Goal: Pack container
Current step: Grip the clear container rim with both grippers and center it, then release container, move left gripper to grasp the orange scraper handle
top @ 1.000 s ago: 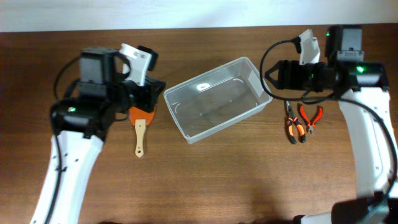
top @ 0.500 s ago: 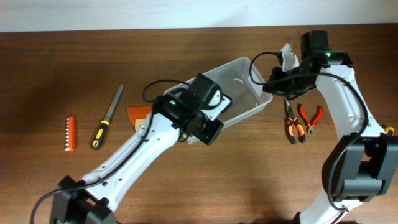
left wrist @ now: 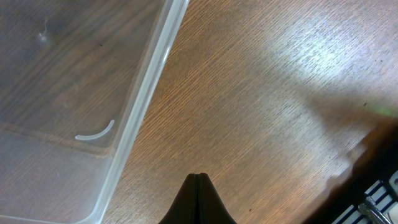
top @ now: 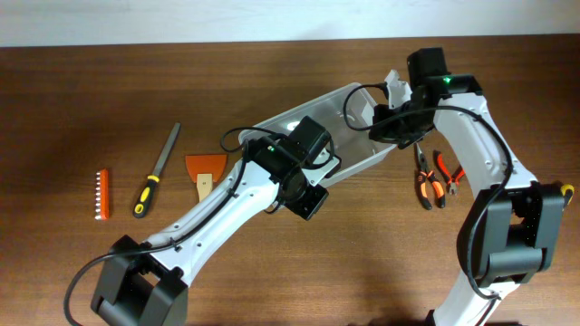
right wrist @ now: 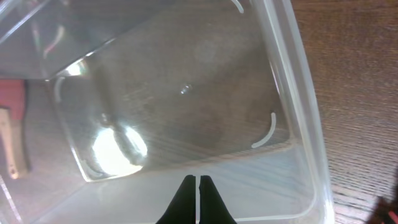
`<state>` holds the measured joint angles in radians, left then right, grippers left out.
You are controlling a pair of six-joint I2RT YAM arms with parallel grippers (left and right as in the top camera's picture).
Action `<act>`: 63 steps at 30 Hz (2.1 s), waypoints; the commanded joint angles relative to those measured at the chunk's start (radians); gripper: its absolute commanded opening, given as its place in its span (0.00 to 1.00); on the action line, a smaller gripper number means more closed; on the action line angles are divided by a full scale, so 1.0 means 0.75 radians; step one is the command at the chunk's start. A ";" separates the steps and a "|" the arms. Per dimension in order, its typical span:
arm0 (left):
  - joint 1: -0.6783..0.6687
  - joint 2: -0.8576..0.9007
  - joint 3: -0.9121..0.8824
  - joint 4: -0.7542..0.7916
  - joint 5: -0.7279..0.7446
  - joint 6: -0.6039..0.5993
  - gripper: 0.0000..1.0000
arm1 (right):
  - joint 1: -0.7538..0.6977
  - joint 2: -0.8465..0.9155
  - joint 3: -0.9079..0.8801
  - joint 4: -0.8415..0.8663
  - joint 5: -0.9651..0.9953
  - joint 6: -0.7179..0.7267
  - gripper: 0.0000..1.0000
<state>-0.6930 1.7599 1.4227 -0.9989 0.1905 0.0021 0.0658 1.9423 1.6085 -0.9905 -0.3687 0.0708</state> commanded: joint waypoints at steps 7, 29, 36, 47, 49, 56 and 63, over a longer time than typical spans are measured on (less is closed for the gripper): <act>0.002 0.013 -0.136 0.092 -0.230 0.018 0.02 | 0.008 0.054 0.023 -0.034 0.090 -0.008 0.04; 0.221 0.133 -0.193 0.209 -0.430 0.053 0.02 | 0.100 0.066 0.024 -0.221 0.039 -0.018 0.04; 0.317 0.105 -0.134 0.117 -0.430 0.056 0.02 | 0.130 0.005 0.027 -0.186 0.040 -0.017 0.04; 0.423 -0.169 0.060 -0.198 -0.529 0.034 0.40 | 0.130 -0.390 0.173 -0.151 0.252 -0.017 0.04; 0.477 -0.180 0.060 -0.253 -0.523 0.005 0.48 | 0.130 -0.483 0.212 -0.150 0.342 -0.017 0.07; 0.650 -0.154 -0.022 -0.270 -0.315 0.001 0.68 | 0.069 -0.739 0.282 -0.126 0.630 0.063 0.64; 0.690 -0.051 -0.097 -0.194 -0.283 0.001 0.71 | -0.253 -0.868 0.282 -0.155 0.672 0.215 0.99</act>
<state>-0.1799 1.6817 1.3739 -1.1534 -0.0589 0.0074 -0.0456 1.2995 1.8153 -1.0966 0.0834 0.1757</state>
